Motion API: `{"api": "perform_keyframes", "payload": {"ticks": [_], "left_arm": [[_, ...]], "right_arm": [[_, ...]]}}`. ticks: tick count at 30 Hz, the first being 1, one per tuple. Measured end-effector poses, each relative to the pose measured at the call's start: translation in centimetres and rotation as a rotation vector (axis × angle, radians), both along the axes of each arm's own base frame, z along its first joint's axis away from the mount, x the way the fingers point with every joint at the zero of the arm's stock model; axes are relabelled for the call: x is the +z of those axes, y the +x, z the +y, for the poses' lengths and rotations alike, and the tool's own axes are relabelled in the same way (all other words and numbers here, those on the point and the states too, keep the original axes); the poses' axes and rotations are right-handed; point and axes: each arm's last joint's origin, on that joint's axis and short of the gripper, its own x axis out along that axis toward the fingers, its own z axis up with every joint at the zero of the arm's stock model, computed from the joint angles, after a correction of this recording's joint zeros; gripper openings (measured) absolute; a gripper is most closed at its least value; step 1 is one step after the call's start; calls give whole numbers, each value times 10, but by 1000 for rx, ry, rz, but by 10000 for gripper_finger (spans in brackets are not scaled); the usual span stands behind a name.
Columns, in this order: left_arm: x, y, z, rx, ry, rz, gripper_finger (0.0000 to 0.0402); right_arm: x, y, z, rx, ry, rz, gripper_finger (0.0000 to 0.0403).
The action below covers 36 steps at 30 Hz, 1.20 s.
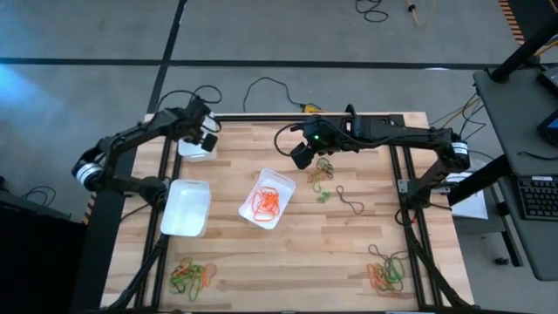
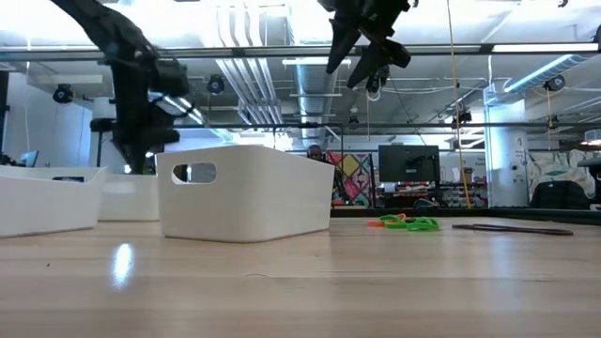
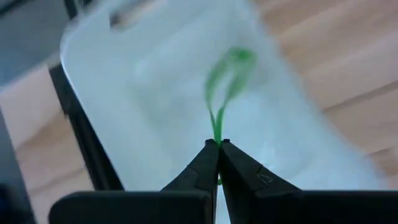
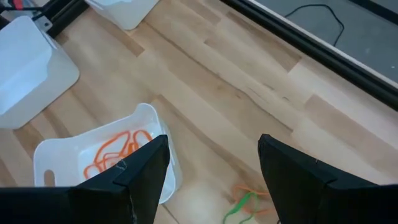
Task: Sort rubber bands into baskets
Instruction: Put the green rubber band into the top white bin
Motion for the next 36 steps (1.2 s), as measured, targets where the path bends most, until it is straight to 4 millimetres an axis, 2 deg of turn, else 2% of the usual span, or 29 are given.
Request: {"api": "perform_keyframes", "payload": {"ticks": [10, 13, 16, 20, 23, 26, 31, 36], "left_arm": [[-46, 14, 18, -26, -192, 107, 0], [-54, 15, 20, -24, -213, 136, 0], [-56, 16, 21, -64, -220, 152, 3], [-51, 14, 19, -98, -213, 156, 35], [-43, 12, 17, -117, -192, 145, 75], [-34, 11, 14, -124, -160, 126, 123], [-17, 7, 9, -148, -96, 90, 197], [1, 2, 3, -172, -16, 35, 247]], "right_arm": [[-4, -3, 6, 38, 27, 48, 238], [-14, -12, 9, -18, 80, 158, 238], [-33, -21, 12, -90, 175, 281, 238], [-66, -24, 17, -150, 398, 365, 238], [-90, -25, 24, -227, 506, 408, 238], [-114, -26, 32, -284, 541, 448, 237], [-151, -22, 33, -341, 566, 470, 236], [-180, -14, 33, -356, 568, 530, 222]]}}
